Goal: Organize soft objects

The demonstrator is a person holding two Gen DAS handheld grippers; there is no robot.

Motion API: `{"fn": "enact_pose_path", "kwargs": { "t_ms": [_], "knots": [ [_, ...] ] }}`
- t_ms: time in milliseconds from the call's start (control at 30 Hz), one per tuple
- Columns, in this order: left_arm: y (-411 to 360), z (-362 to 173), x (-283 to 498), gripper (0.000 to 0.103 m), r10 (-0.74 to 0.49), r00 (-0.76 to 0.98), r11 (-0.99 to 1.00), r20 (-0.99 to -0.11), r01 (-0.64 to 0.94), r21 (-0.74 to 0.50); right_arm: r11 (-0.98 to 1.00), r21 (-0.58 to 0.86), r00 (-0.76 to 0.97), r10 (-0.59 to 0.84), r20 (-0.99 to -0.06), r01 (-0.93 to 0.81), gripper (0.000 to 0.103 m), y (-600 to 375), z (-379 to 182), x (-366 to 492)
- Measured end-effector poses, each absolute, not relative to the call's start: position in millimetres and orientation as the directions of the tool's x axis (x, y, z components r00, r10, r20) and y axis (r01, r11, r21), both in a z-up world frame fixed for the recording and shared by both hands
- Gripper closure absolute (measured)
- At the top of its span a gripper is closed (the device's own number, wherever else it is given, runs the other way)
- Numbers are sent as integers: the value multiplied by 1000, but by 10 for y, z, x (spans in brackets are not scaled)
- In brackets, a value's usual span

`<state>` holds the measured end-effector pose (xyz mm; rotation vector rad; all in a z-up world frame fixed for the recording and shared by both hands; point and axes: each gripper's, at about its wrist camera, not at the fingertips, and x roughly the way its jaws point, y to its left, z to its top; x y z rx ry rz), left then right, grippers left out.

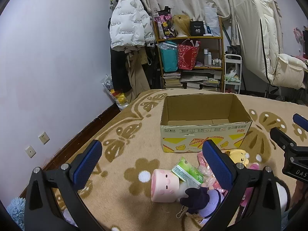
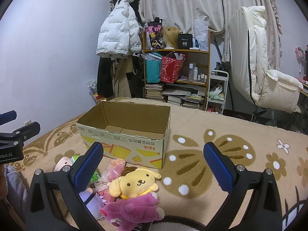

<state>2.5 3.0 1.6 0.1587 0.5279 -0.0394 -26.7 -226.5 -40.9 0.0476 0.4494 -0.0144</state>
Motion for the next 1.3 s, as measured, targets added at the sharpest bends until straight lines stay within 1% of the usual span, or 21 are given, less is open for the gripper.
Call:
{"fn": "enact_pose_path", "kwargs": {
  "t_ms": [533,800,1133,1300],
  "knots": [
    [49,8,27,0,15,865,986,-501,69,149,999,47,903,-5,-430,28,0,-2254,-415,-262],
    [57,-72,75,0,34,849,983,-527,66,171,998,63,896,2,-445,29,0,-2297,-404,-298],
    [23,-160,265,0,15,809,982,-588,100,162,994,101,851,9,-525,51,0,-2326,-482,-121],
    [-7,-181,421,0,62,809,972,-585,83,218,986,158,828,52,-559,44,0,-2364,-562,-53]
  ]
}}
